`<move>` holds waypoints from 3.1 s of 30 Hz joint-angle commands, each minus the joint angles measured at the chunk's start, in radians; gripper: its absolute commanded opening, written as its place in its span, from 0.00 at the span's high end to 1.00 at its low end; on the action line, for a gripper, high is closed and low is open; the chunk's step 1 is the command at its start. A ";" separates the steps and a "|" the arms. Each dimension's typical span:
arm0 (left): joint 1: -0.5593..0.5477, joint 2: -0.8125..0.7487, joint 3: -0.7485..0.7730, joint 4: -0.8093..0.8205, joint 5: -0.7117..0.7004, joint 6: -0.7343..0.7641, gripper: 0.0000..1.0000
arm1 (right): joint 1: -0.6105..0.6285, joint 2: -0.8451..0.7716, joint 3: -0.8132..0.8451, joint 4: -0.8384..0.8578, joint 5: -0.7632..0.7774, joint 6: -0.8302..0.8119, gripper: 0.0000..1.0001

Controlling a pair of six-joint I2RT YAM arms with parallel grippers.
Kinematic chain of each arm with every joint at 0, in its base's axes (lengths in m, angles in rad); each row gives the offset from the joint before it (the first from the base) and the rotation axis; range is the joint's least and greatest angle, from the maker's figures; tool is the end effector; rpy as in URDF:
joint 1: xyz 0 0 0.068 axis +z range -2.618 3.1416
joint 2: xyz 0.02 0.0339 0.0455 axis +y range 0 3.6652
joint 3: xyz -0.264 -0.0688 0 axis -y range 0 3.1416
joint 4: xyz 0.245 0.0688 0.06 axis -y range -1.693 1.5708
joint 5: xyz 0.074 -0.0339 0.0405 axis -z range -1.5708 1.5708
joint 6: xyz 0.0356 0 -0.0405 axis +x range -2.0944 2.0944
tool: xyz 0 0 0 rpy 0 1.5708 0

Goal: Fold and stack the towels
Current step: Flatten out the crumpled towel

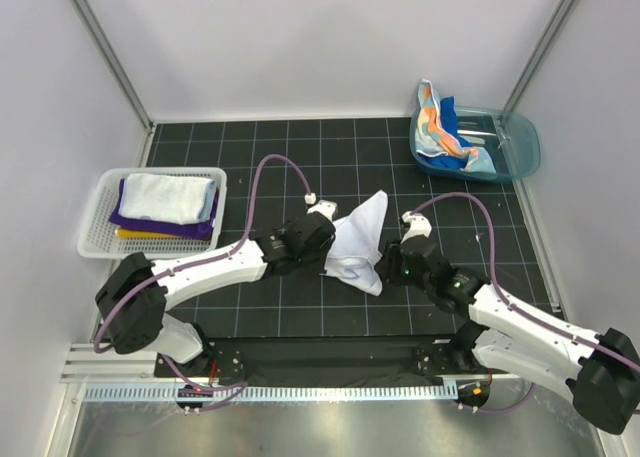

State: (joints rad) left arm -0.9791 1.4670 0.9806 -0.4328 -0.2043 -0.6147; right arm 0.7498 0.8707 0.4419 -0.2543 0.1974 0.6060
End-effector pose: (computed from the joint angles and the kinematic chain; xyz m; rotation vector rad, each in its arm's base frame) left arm 0.1752 -0.2477 0.2280 0.3696 2.4864 -0.4270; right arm 0.1381 0.1190 0.1994 -0.0569 2.2874 0.5053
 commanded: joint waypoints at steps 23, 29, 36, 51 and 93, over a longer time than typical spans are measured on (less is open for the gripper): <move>0.076 0.013 0.092 -0.035 0.051 0.072 1.00 | 0.180 0.142 0.029 0.052 0.300 0.008 0.58; 0.086 -0.005 0.090 -0.043 0.052 0.079 1.00 | 0.180 0.261 0.067 0.125 0.304 -0.018 0.66; 0.088 -0.030 0.089 -0.057 0.048 0.084 1.00 | 0.180 0.254 0.086 0.118 0.346 -0.032 0.85; 0.089 -0.080 0.161 -0.135 0.029 0.110 1.00 | 0.180 0.195 0.196 -0.013 0.362 -0.098 0.91; 0.089 -0.151 0.135 -0.162 0.019 0.138 1.00 | 0.180 0.268 0.276 -0.043 0.458 -0.136 0.99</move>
State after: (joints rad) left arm -0.8944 1.3884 1.0603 -0.5732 -0.1619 -0.5079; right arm 0.9260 1.2133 0.6235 -0.2584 0.5976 0.4904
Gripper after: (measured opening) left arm 0.014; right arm 0.045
